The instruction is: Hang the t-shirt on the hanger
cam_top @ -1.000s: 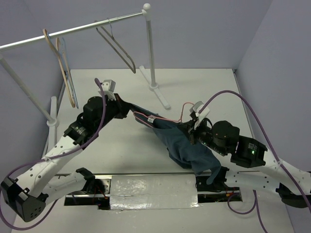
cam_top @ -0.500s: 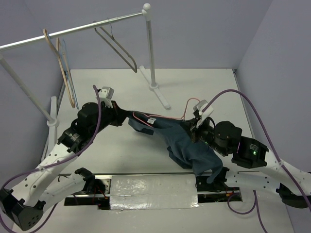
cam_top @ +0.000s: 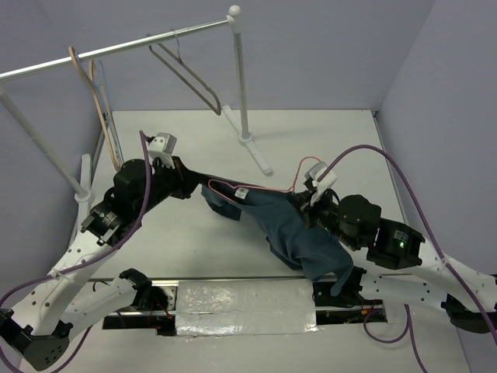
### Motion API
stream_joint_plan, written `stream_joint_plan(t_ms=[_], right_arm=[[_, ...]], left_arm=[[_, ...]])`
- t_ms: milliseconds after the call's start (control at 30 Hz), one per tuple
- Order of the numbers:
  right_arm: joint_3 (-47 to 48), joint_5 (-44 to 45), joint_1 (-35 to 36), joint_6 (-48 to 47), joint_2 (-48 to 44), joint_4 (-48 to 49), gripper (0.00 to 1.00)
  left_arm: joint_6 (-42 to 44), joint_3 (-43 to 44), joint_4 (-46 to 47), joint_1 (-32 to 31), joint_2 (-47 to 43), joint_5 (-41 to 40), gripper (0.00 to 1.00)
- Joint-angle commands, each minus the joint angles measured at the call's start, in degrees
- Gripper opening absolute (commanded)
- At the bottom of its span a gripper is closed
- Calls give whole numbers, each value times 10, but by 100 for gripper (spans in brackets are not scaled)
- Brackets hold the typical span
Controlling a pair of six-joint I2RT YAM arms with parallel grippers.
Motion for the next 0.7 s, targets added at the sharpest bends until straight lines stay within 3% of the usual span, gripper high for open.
stream_joint_plan(t_ms=[0,200,367,467,667], right_arm=[[2,61,-2,-25,8,-1,0],[4,57,-2,-32,34,19,0],[15,-6,0,-43,67,84,0],[23,-20,-2,-56,99,121,0],[41,-10,-1,-75,155,143,0]], left_arm=[[31,75,-24,16,6,-17,0],[38,129,-44,16,27,6,0],[29,128,-1,14,66,98,0],[28,140,11,-15,96,109,0],[59,218,-40,-141,147,24,0]])
